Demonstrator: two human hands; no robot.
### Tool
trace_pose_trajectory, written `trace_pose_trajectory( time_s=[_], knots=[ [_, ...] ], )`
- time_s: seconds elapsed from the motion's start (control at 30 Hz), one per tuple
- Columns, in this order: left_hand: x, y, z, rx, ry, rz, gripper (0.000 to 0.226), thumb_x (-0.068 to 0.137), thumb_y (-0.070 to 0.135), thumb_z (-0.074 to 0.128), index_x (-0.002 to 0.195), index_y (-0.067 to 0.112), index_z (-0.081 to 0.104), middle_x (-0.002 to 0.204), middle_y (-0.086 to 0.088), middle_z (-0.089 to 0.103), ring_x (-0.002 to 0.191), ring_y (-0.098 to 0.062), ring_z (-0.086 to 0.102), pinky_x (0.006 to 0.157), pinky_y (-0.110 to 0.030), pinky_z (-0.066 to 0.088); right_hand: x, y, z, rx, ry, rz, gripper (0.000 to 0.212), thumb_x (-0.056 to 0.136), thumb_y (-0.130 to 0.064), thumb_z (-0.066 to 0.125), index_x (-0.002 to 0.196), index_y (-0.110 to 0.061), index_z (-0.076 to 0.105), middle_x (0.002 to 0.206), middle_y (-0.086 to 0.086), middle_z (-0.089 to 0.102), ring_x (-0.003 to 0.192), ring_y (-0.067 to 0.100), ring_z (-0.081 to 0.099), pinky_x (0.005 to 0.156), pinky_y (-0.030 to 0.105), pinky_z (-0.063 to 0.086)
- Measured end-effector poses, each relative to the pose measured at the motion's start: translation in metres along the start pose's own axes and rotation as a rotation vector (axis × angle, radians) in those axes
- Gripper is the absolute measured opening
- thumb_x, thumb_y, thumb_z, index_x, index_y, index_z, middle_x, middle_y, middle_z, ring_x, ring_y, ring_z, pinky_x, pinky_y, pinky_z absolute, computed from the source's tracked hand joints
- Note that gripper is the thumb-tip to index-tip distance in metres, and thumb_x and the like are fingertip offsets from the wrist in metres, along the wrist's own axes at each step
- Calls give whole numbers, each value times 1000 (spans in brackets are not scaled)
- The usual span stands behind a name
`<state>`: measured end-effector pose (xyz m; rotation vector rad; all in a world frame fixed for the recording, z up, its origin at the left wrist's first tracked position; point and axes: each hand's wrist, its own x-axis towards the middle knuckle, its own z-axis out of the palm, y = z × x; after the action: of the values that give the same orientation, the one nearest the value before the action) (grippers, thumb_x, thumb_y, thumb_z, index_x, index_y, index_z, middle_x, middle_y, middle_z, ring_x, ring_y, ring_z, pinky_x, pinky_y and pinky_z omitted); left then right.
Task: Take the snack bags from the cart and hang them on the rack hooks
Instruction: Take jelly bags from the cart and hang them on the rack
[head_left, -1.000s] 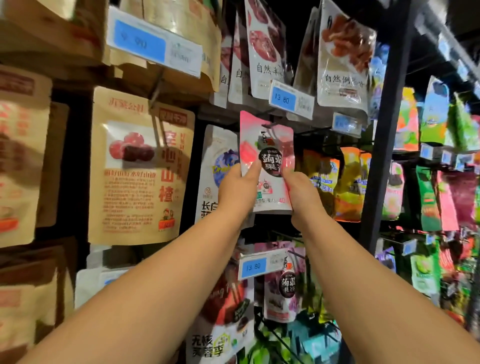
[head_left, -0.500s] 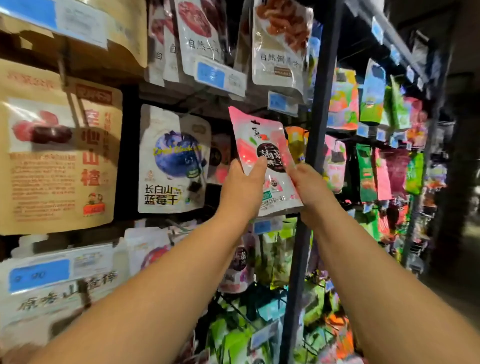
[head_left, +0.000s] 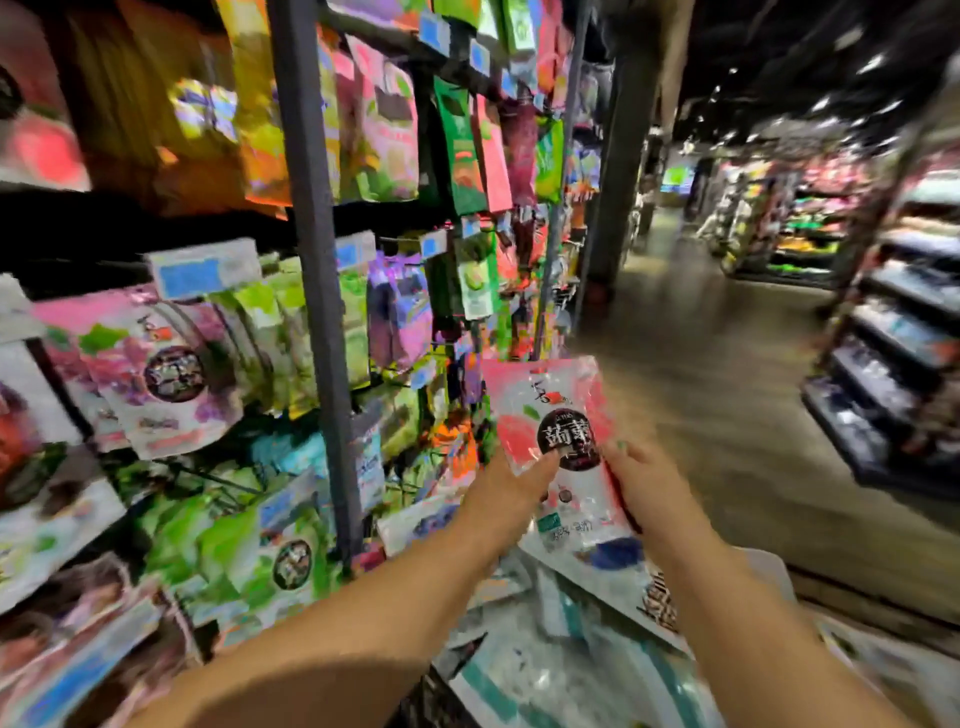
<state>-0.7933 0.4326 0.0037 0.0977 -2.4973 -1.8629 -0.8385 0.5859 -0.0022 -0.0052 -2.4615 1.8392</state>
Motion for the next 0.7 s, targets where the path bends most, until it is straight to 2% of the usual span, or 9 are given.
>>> trace_pose_trajectory(
  time_s=[0.03,0.1,0.17,0.23,0.33,0.4,0.47,0.6,0.7],
  knots=[
    [-1,-11,20,44,-82,-23,63,90,55,54,142,22,39,137,2,51,127,-22,49,103,-35,41,-10,20,-17,-58,40,14,23,101,-22,50,83,-19,64,82,1,69,70,15,62,66,28,50],
    [-1,-35,56,117,-231,-44,53,87,57,56,128,24,52,127,2,60,118,-20,56,102,-36,44,-26,60,-50,-178,126,65,25,102,-21,47,81,-25,61,87,0,67,78,15,59,68,28,44],
    [-5,-54,87,170,-369,-31,32,89,47,58,108,20,63,111,2,68,105,-17,63,94,-34,49,-41,96,-78,-313,154,126,27,103,-21,42,83,-24,61,89,-3,64,87,23,58,72,31,39],
    [-11,-71,115,226,-470,-21,33,88,43,61,103,13,67,102,-4,72,92,-16,66,87,-35,53,-59,124,-102,-417,206,181,27,103,-17,39,98,-14,65,94,-6,58,91,20,52,69,27,29],
    [-24,-92,151,307,-570,-7,48,78,57,60,103,16,65,97,-3,72,87,-16,68,83,-35,54,-90,155,-125,-409,316,261,31,103,-23,41,99,-4,65,99,3,65,95,27,58,78,34,42],
    [-35,-102,169,405,-650,36,29,84,47,62,100,23,60,89,7,68,80,-6,63,74,-18,50,-107,170,-136,-405,368,291,30,103,-24,41,95,-9,66,95,3,67,92,25,59,81,36,46],
    [-46,-108,182,472,-703,88,12,87,37,64,92,30,56,77,15,58,74,-2,55,63,-11,41,-123,182,-150,-415,423,345,28,103,-24,40,100,-14,65,94,0,64,91,20,57,77,32,41],
    [-58,-117,194,640,-691,239,17,86,42,62,98,32,59,86,16,57,82,-4,53,72,-22,42,-150,194,-183,-374,579,457,35,102,-20,40,71,-12,54,74,9,58,77,29,53,66,37,36],
    [-62,-118,197,591,-678,234,22,85,43,62,102,29,61,94,13,62,86,-6,57,77,-23,46,-163,204,-207,-314,669,550,33,101,-17,41,71,-10,52,74,13,54,77,31,50,64,37,32]
  ],
)
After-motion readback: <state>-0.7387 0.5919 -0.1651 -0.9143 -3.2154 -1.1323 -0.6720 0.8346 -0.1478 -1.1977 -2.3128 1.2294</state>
